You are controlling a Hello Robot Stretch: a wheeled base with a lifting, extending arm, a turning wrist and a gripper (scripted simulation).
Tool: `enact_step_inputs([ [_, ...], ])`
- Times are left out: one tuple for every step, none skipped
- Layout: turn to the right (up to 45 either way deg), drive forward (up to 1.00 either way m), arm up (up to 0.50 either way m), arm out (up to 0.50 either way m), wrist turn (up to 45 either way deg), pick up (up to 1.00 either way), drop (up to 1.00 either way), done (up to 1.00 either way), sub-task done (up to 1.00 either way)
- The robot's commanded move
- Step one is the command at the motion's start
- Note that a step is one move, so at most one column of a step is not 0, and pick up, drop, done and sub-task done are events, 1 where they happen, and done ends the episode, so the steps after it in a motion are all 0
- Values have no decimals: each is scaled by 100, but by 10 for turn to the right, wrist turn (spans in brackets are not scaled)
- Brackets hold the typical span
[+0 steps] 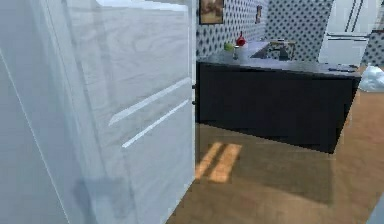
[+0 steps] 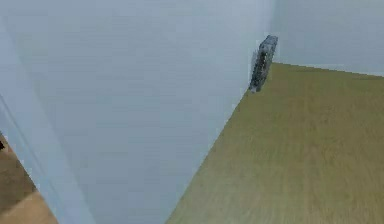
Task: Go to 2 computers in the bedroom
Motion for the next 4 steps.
enact_step_inputs([
  [0, 65, 0, 0, 0, 0, 0, 0, 0],
  [450, 0, 0, 0, 0, 0, 0, 0, 0],
  [270, 0, 0, 0, 0, 0, 0, 0, 0],
  [0, 45, 0, 0, 0, 0, 0, 0, 0],
])
